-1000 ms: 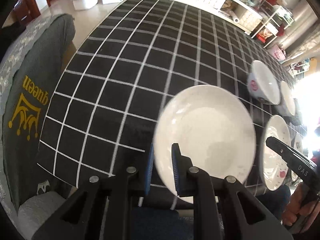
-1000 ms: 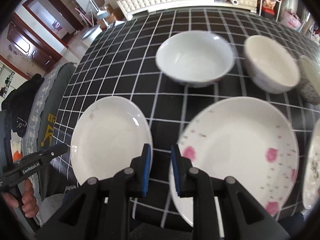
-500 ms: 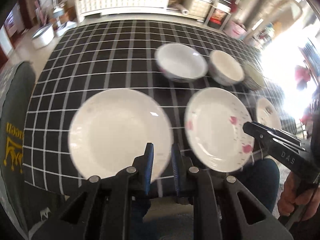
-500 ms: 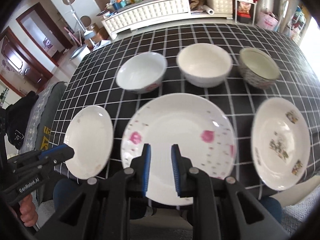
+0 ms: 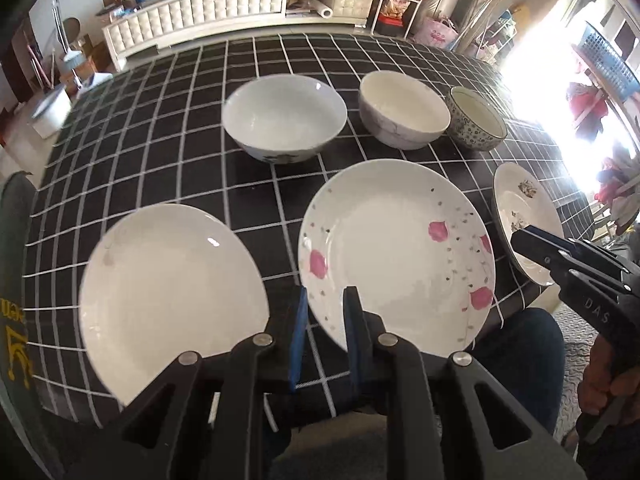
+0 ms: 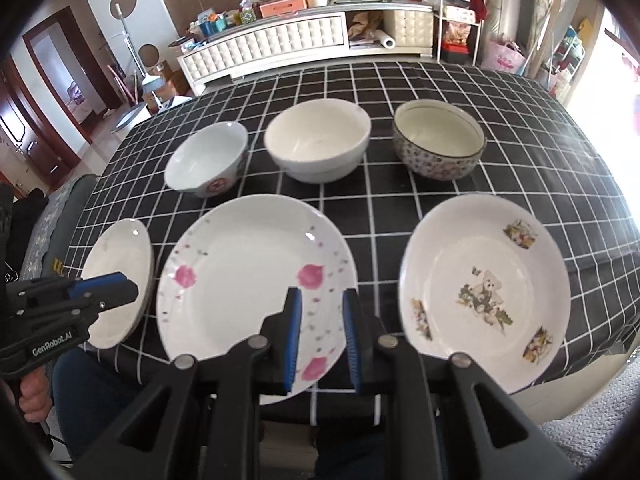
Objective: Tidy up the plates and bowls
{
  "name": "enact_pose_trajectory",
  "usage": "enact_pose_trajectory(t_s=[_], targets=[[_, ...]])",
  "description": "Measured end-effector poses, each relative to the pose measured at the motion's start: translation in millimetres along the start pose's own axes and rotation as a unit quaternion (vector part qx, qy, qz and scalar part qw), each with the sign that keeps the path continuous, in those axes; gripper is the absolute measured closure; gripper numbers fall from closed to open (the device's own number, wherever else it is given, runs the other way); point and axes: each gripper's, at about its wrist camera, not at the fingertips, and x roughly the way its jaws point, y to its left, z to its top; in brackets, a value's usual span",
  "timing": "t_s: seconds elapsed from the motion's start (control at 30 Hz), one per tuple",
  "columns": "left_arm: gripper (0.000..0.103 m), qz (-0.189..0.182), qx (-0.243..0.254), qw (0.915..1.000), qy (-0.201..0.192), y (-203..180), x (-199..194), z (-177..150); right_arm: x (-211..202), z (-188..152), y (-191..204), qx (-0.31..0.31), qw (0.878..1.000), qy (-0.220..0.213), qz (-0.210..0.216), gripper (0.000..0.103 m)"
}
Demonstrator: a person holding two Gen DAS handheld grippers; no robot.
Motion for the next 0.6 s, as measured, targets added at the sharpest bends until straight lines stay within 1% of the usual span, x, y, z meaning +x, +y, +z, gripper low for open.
enact_pose_trajectory(t_s=[0.13,0.23,0.27,0.37,0.47,0.6], targets=[[0.087,-0.001,-0.003,0.9999,0.014,2,21,4,14,1,-12,0.011,1.0,0.013,-0.003,0.078],[0.087,0.01,-0.008,0.9997,0.022,5,35,8,25,1,-17,0.016,1.0,0.023,-0.003,0.078],[0.087,0.011,-0.01,0.9996,0.022,6,38,8,29,1,-18,0.019,0.999,0.026,-0.002,0.078],[0.087,-0.001,-0.014,0.9996,0.027,8,45,10,36,3,-19,0.016,0.999,0.028,-0.004,0.078],[0.087,0.002,-0.008,0.9996,0.029,7,49,10,39,4,-18,0.006,1.0,0.024,-0.007,0.078],[0.087,-0.001,-0.005,0.9996,0.028,5,54,10,45,4,-23,0.008,0.999,0.031,-0.015,0.078]])
